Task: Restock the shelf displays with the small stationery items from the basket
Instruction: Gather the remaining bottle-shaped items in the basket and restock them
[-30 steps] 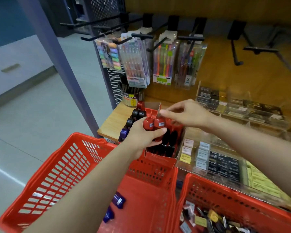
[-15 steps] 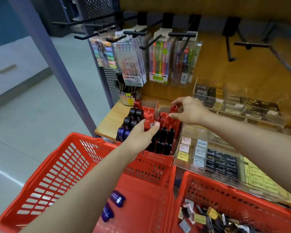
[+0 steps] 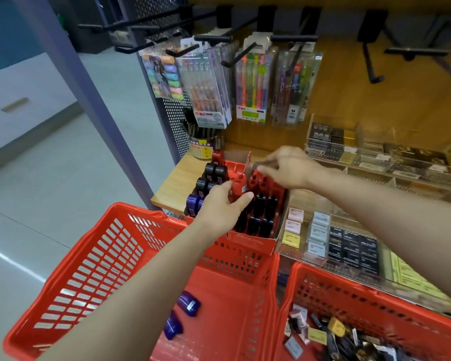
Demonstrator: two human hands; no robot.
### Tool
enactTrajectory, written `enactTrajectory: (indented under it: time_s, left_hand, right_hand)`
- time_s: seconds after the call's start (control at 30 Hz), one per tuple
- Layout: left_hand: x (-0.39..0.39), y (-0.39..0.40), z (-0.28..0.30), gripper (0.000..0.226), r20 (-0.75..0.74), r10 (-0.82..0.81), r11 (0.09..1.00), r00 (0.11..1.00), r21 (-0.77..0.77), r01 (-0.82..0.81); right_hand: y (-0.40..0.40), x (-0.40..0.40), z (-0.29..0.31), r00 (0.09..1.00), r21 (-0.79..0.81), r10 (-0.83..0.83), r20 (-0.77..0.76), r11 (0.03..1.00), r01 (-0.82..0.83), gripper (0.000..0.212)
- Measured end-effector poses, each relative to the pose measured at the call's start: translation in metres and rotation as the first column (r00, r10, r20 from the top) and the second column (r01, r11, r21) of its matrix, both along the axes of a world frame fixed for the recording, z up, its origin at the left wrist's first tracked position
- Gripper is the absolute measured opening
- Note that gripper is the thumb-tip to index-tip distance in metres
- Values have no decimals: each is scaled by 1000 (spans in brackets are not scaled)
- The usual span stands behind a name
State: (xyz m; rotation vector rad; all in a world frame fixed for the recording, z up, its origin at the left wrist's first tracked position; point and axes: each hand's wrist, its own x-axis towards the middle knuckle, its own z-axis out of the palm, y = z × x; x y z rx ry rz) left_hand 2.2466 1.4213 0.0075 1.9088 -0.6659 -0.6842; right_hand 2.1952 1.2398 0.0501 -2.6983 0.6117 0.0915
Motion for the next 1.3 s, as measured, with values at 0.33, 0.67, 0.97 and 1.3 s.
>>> enactTrajectory:
  time_s: [0.33, 0.67, 0.97, 1.3]
  left_hand:
    - [-26, -30, 14, 39, 226, -63, 996, 972, -45, 75]
    - [-6, -48, -17, 75, 526, -532, 815, 664, 531, 233]
    - [11, -44, -32, 71, 591, -542, 826, 598, 507, 247]
    - [11, -46, -28, 69, 535, -571, 799, 622, 535, 273]
  right_hand:
    - [1, -40, 26, 967, 196, 58, 246, 975, -109, 39]
    - [-26, -25, -19, 981, -15, -144, 128, 989, 147, 44]
    - [-20, -19, -39, 997, -296, -71, -27, 953, 60, 46]
    - [-7, -39, -32, 997, -336, 40, -71, 940, -62, 44]
